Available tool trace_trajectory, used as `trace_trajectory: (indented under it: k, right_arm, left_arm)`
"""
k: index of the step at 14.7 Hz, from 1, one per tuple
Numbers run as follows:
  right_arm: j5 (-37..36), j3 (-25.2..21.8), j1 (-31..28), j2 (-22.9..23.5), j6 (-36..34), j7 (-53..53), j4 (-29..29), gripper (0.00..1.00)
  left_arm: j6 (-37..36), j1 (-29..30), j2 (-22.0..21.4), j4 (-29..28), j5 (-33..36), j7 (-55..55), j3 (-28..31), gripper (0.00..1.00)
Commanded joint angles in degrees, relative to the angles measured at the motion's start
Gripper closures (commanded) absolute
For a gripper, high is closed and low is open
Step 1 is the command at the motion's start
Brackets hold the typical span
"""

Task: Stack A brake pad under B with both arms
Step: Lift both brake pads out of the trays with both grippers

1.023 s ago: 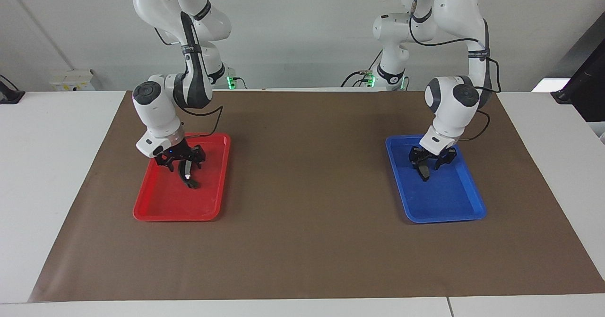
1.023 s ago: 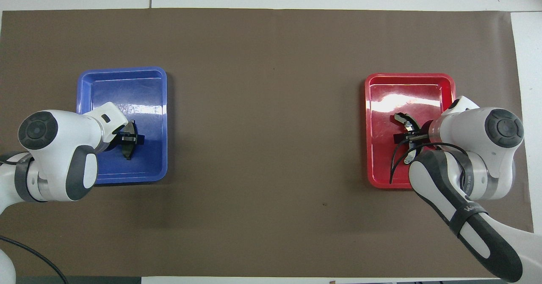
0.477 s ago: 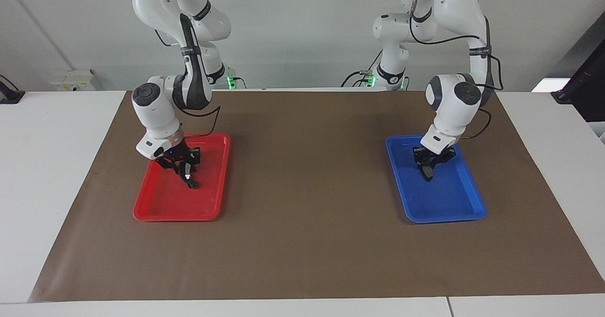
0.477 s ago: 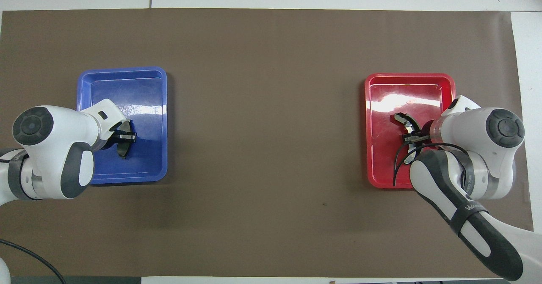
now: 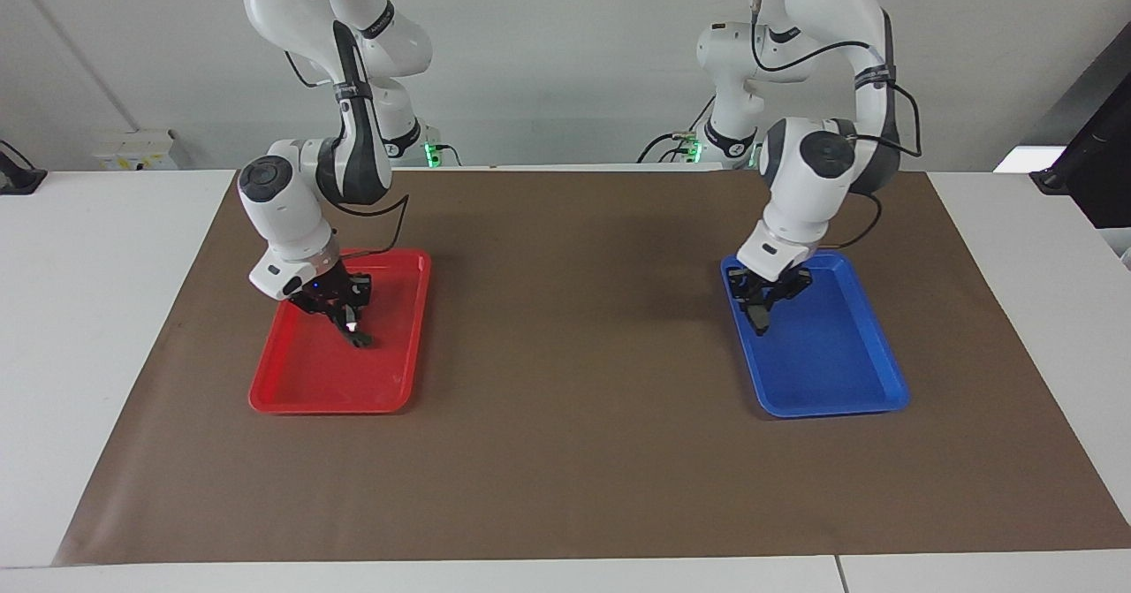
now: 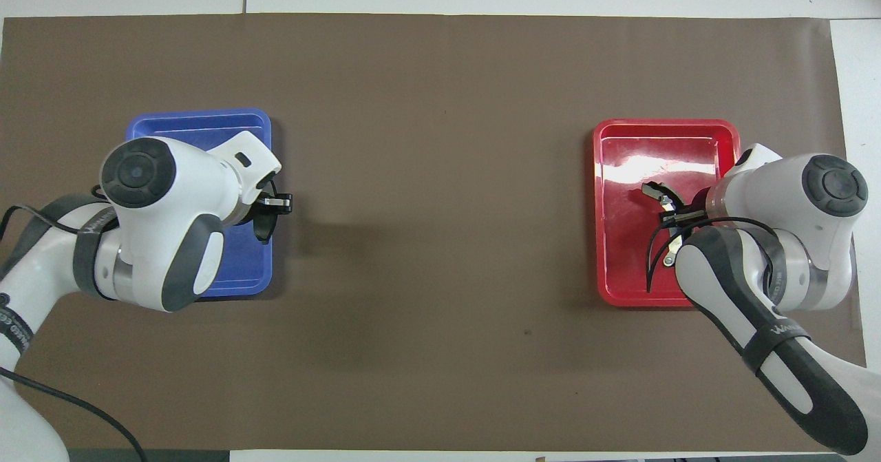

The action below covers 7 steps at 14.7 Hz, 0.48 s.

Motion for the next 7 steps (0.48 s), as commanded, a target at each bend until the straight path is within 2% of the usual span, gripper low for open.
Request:
trace_trajectory:
  k: [1, 2, 4, 6, 7]
  right_arm:
    - [1.03, 0.38, -0.1, -1.47, -8.56, 2.24, 5.68, 1.0]
    - [1.03, 0.38, 0.08, -2.43, -11.02, 3.29, 7.0, 1.0]
    - [1.03, 0.47, 0.34, -4.27, -14.9, 5.57, 8.33, 1.0]
    - [1.03, 1.34, 0.43, -5.25, -17.46, 6.99, 9.13, 1.0]
    - [1.03, 2.04, 0.43, -5.86, -17.99, 7.86, 9.21, 1.0]
  left_arm:
    - [2.51, -8.13, 3.69, 3.16, 1.09, -10.44, 0.9, 0.99]
    - [3.04, -10.25, 5.09, 4.03, 1.09, -12.3, 0.9, 0.99]
    - [2.96, -14.83, 10.61, 9.46, 1.09, -17.3, 0.98, 0.96]
    - [3.13, -16.77, 14.76, 14.22, 0.91, -18.46, 0.81, 0.9]
    - [3.22, -17.99, 15.47, 15.02, 0.74, -18.55, 0.81, 0.84]
